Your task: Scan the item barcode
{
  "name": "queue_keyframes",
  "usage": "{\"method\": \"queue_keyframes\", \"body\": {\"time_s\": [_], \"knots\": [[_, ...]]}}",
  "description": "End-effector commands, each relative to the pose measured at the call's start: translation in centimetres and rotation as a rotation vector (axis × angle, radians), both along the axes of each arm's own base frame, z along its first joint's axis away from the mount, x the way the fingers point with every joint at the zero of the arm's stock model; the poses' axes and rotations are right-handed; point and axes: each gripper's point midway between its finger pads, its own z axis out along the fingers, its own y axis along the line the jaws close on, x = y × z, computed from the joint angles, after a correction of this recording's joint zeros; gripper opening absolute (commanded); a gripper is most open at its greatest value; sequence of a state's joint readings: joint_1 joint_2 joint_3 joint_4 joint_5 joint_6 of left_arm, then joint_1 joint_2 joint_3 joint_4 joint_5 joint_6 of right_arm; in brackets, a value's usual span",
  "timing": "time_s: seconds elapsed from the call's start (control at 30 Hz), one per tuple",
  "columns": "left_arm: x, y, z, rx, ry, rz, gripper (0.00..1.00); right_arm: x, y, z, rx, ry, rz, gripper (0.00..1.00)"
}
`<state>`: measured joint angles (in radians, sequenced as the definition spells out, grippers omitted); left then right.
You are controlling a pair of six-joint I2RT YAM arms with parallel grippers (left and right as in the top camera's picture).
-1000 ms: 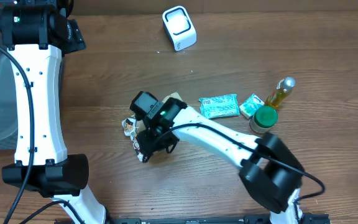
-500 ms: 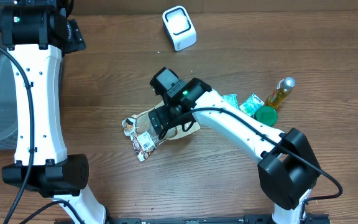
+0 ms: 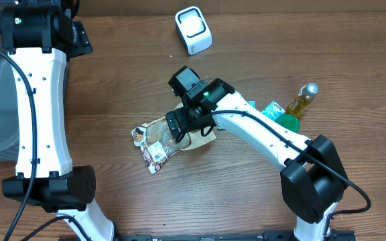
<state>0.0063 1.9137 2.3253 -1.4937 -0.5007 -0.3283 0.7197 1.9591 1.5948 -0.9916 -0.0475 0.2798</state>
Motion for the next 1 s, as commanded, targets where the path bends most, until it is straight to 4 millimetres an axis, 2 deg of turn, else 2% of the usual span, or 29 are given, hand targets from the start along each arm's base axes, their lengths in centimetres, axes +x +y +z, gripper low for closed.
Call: {"method": "queue_keyframes", "body": {"time_s": [0.0, 0.17, 0.97], "knots": [[0.1, -0.33, 0.73, 0.004, -0.016, -0.022, 1.0, 0.66, 0.38, 1.16, 0.026, -0.04, 0.002, 1.0], [0.1, -0.33, 0.73, 0.004, -0.016, -0.022, 1.0, 1.27, 0.92, 1.44, 0.05, -0.066, 0.001, 1.0], [0.11, -0.33, 0.73, 0.004, -0.017, -0.022, 0.99, 1.26, 0.92, 1.44, 0.049, -0.066, 0.001, 1.0]]}}
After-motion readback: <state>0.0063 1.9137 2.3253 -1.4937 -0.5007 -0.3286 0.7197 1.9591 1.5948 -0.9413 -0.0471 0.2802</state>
